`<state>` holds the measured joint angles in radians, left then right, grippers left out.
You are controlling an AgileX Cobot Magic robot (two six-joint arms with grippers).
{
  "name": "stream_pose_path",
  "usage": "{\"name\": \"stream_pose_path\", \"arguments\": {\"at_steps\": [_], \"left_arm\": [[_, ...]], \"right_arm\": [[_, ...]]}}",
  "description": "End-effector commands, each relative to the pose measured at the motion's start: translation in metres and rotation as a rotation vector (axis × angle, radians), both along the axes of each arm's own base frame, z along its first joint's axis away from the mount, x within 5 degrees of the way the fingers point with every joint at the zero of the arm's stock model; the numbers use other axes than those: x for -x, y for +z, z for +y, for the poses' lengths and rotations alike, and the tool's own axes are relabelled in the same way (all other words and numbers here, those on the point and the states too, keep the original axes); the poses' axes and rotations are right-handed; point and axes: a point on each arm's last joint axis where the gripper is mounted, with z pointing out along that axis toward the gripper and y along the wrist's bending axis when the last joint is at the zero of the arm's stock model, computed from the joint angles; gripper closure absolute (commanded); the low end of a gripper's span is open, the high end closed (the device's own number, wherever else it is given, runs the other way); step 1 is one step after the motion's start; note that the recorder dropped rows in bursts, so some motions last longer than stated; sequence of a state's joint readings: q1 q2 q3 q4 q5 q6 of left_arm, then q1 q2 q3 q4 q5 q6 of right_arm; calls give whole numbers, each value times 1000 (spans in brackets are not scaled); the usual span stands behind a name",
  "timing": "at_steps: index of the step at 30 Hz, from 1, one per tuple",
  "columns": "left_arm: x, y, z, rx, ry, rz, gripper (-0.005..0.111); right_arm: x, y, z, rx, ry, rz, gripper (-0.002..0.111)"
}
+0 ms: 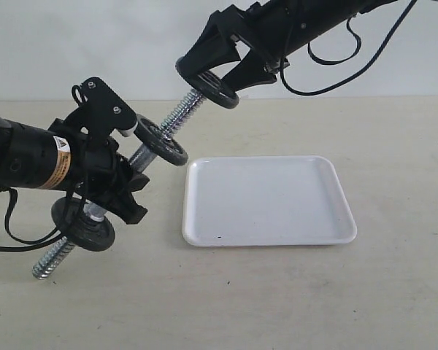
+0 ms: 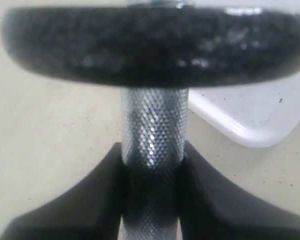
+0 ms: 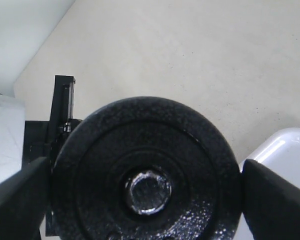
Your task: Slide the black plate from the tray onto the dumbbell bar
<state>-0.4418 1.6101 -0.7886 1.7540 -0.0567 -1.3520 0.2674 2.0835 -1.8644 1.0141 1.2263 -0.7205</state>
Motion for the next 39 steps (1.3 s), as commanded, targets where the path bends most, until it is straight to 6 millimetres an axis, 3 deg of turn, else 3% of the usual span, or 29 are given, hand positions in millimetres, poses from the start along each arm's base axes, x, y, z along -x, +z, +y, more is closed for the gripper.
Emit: {"name": "stream_pose_path", "arguments": {"at_steps": [1, 17, 25, 39], "left_arm": [[-5, 37, -2, 58, 7, -109, 102], [-9, 45, -5, 74, 1, -131, 102], [-9, 45, -4, 70, 7, -134, 102], [-10, 46, -3, 64, 26, -141, 102]], "right_arm": [[3, 19, 0, -61, -7, -36, 108], [6, 19, 6, -63, -6, -11, 108], [4, -8, 25, -49, 18, 67, 108], [8, -9, 33, -47, 40, 67, 108]]}}
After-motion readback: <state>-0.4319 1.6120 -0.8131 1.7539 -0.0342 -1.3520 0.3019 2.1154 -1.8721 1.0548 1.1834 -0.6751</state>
